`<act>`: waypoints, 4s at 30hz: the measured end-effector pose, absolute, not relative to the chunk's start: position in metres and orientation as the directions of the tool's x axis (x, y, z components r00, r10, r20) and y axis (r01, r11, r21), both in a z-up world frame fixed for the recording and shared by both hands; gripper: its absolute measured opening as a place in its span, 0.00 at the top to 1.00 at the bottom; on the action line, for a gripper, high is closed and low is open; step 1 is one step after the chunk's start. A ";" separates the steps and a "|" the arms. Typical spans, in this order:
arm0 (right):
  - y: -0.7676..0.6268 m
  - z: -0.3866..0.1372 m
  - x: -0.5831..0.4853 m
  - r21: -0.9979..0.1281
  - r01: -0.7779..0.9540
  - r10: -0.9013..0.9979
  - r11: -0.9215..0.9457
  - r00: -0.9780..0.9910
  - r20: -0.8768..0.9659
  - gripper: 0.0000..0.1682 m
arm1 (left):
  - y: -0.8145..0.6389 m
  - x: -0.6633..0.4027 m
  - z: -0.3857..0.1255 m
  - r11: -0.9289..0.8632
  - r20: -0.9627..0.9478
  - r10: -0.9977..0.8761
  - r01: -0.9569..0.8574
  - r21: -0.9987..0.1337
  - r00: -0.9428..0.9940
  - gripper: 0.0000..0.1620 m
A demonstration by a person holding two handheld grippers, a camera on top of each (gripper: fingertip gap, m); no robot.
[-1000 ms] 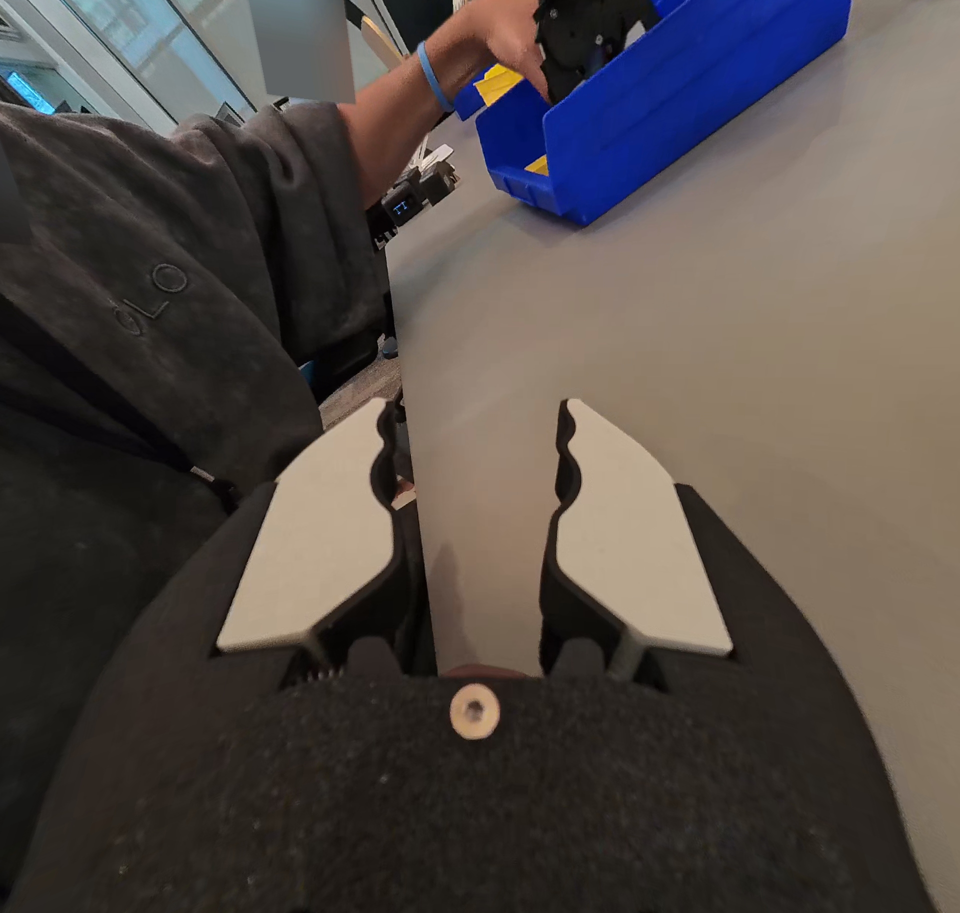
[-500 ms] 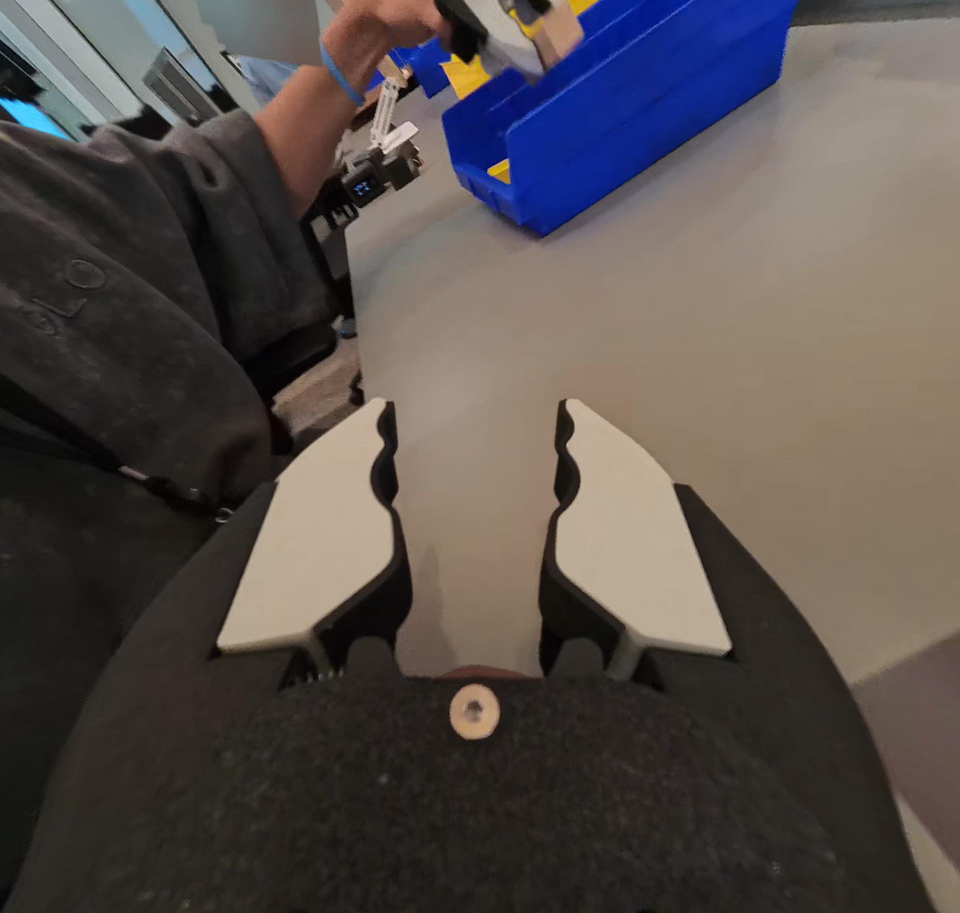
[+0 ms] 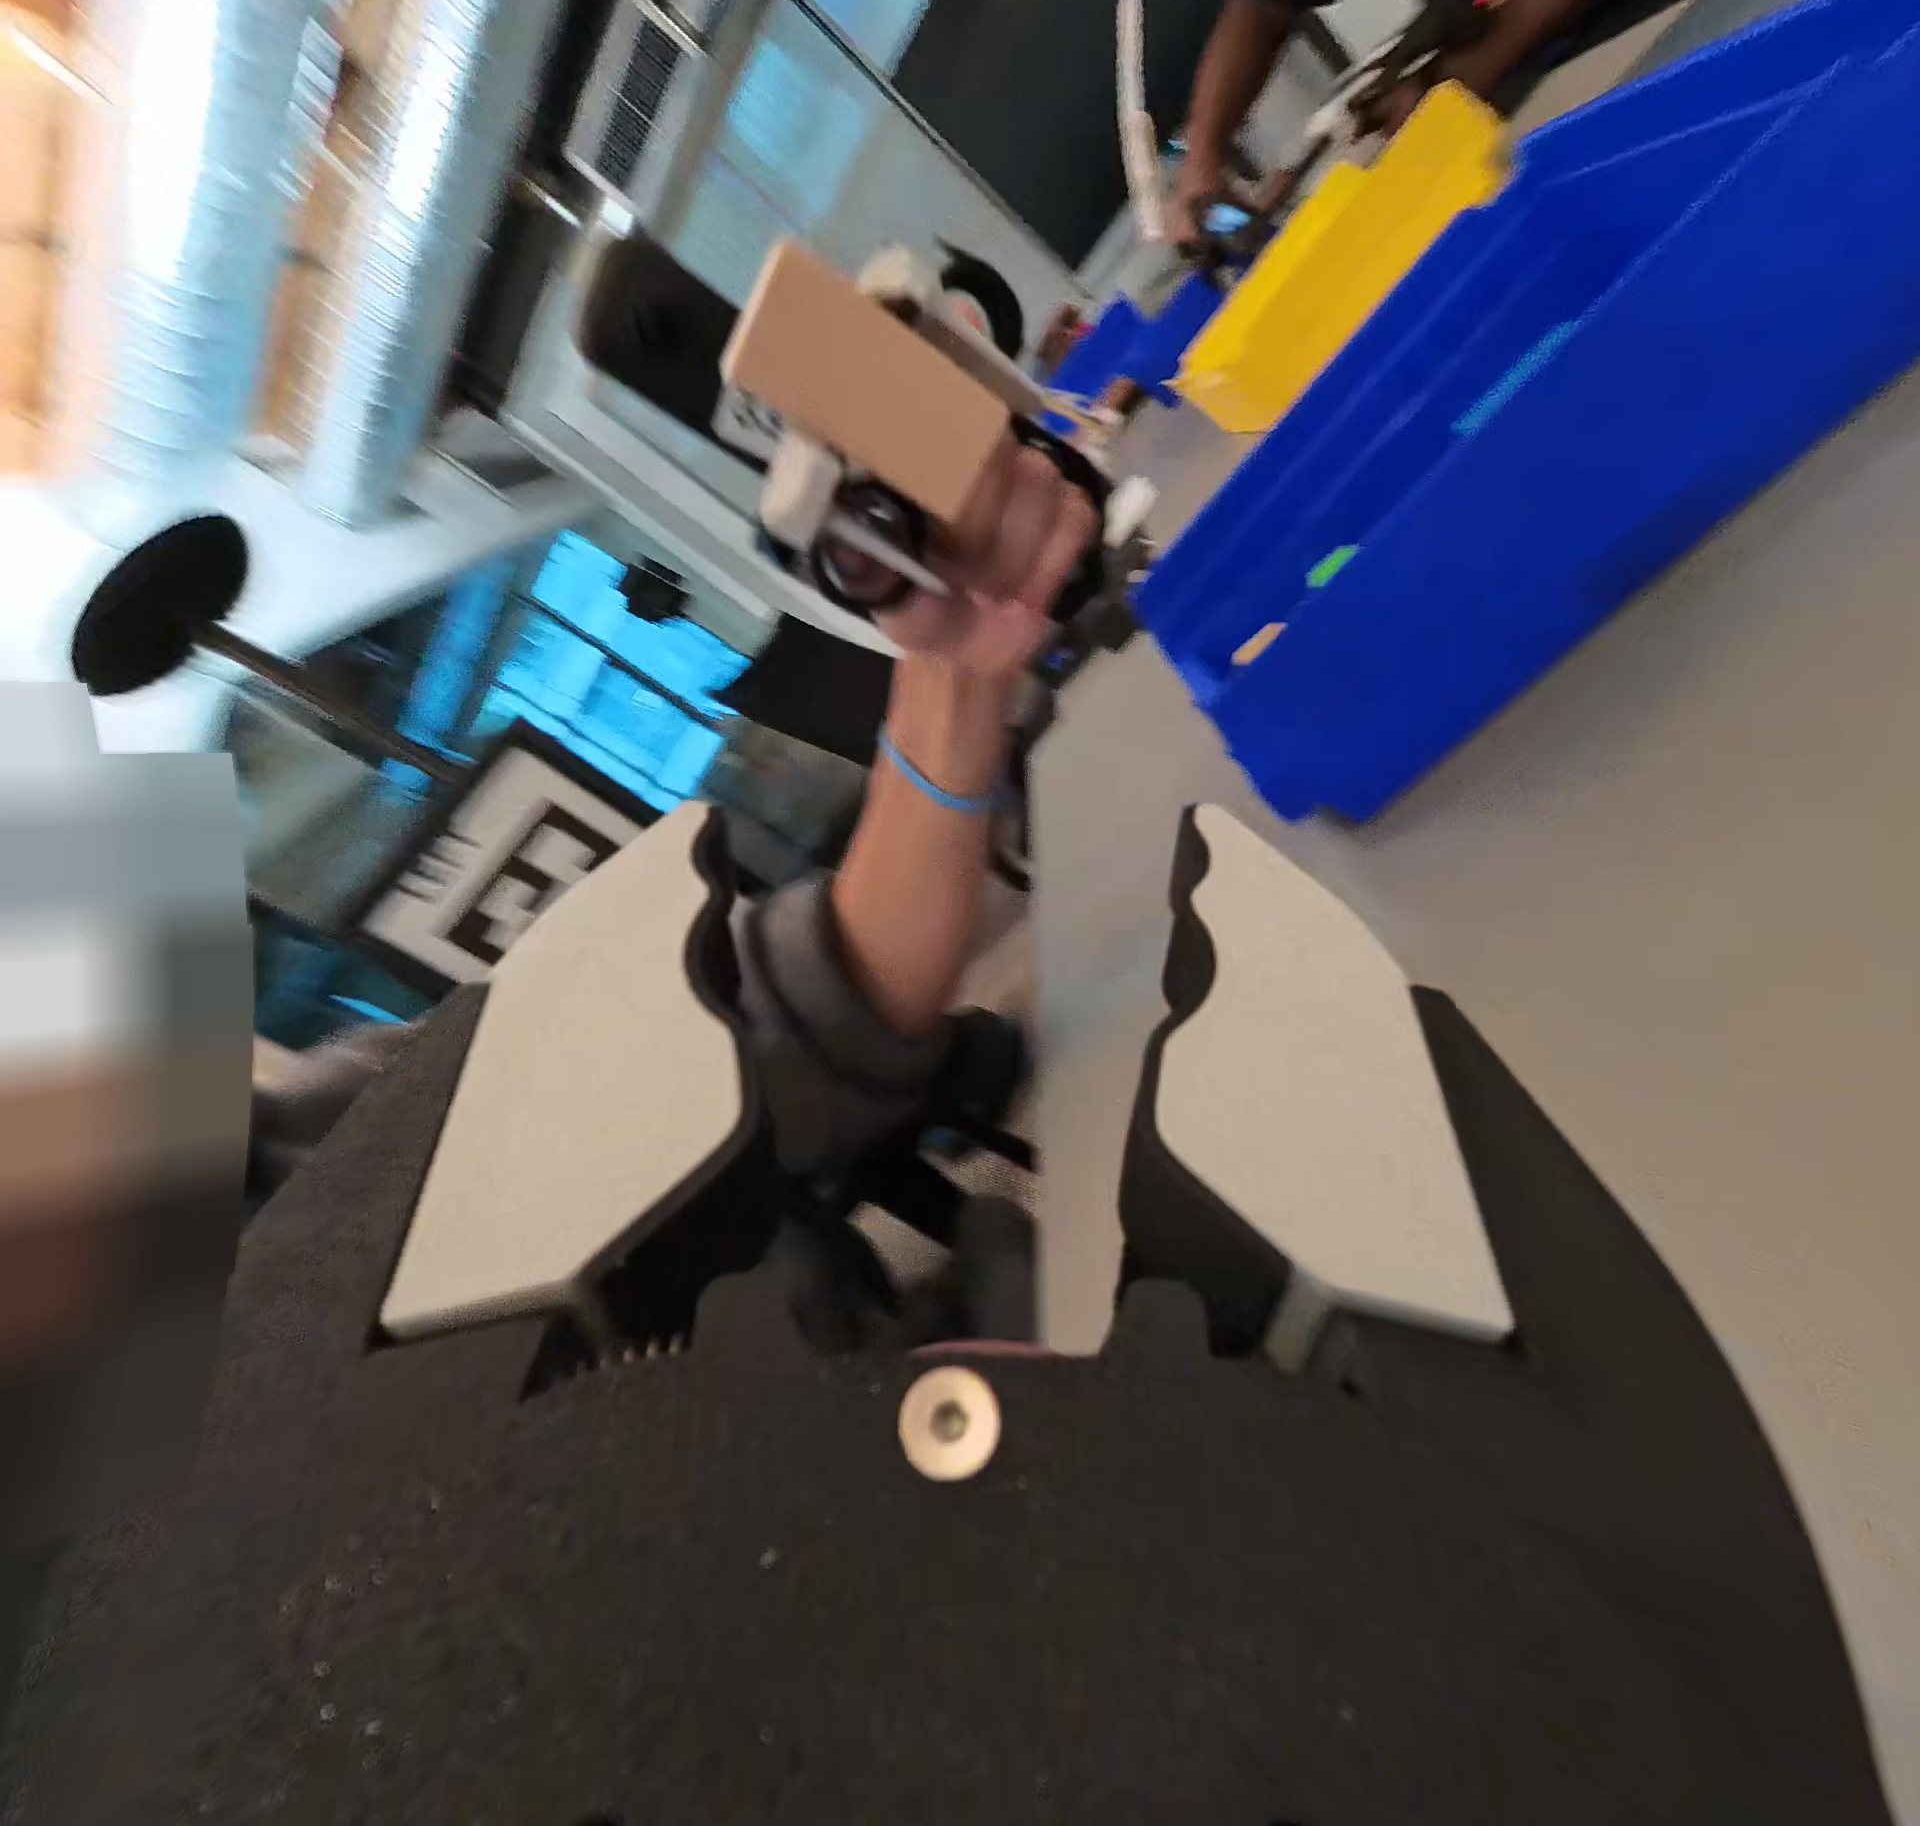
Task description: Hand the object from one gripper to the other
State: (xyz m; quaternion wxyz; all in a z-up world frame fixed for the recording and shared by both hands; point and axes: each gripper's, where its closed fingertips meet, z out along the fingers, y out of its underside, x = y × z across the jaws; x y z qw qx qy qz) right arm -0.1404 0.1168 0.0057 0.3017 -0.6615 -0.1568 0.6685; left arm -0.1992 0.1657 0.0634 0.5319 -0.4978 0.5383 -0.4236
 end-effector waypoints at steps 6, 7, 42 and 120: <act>0.117 0.008 -0.140 -0.365 -0.280 0.433 -0.888 -0.244 -0.868 0.44 | 0.139 -0.141 0.024 0.245 -0.244 -0.969 -0.152 -0.957 -0.026 0.79; 0.119 0.005 -0.138 -0.351 -0.286 0.423 -0.892 -0.251 -0.871 0.44 | 0.135 -0.134 0.022 0.237 -0.234 -0.971 -0.134 -0.962 -0.041 0.79; 0.186 -0.025 0.159 -0.747 -0.090 0.178 -0.659 0.946 -0.271 0.58 | 0.101 -0.307 -0.086 -0.319 0.193 -0.831 -0.162 -0.934 0.522 0.57; 0.002 -0.115 0.009 -0.830 0.052 0.474 -0.555 0.840 -0.265 0.62 | 0.316 -0.376 -0.061 -0.738 0.450 -0.495 -0.087 -0.669 0.743 0.79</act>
